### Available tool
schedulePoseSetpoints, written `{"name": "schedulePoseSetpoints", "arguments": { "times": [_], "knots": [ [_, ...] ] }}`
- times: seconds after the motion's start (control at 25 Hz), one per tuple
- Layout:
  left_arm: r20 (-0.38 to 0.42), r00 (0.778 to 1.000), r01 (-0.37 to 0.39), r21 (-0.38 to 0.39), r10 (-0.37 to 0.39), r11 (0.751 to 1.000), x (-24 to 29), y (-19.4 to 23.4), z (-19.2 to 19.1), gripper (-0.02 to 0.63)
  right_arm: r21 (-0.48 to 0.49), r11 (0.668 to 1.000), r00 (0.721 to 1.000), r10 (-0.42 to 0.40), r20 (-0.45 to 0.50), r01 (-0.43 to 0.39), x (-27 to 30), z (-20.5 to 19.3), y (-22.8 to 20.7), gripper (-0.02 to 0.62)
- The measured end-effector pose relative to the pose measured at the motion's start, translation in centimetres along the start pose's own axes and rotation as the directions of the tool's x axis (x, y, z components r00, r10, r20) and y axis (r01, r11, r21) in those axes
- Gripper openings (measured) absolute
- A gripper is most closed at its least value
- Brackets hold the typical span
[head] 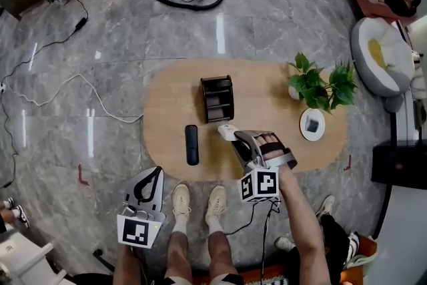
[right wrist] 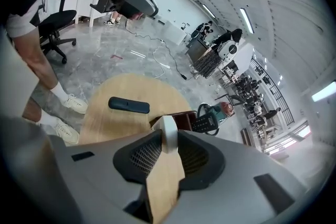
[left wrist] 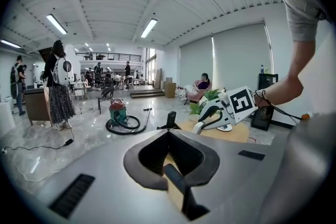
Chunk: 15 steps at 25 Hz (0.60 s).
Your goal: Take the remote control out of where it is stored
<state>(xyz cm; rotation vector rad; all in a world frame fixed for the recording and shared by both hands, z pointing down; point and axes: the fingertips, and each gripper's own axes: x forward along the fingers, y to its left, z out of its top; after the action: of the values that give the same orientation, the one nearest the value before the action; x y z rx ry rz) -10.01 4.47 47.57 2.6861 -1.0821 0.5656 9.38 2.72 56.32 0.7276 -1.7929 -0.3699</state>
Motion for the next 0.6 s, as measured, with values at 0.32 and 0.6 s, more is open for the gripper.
{"name": "schedulePoseSetpoints", "arguments": {
  "times": [0.32, 0.6],
  "knots": [
    [-0.028, 1.0, -0.002, -0.016, 0.002, 1.0, 0.1, 0.4, -2.3, 0.005, 0.008, 1.0, 1.0, 0.025, -0.001, -0.025, 2.3, -0.4, 2.2, 0.103],
    [-0.044, 0.999, -0.003, -0.023, 0.002, 1.0, 0.3, 0.7, -3.8, 0.005, 0.003, 0.999, 0.999, 0.038, -0.002, -0.038, 4.2, -0.5, 3.4, 0.103]
  ]
}}
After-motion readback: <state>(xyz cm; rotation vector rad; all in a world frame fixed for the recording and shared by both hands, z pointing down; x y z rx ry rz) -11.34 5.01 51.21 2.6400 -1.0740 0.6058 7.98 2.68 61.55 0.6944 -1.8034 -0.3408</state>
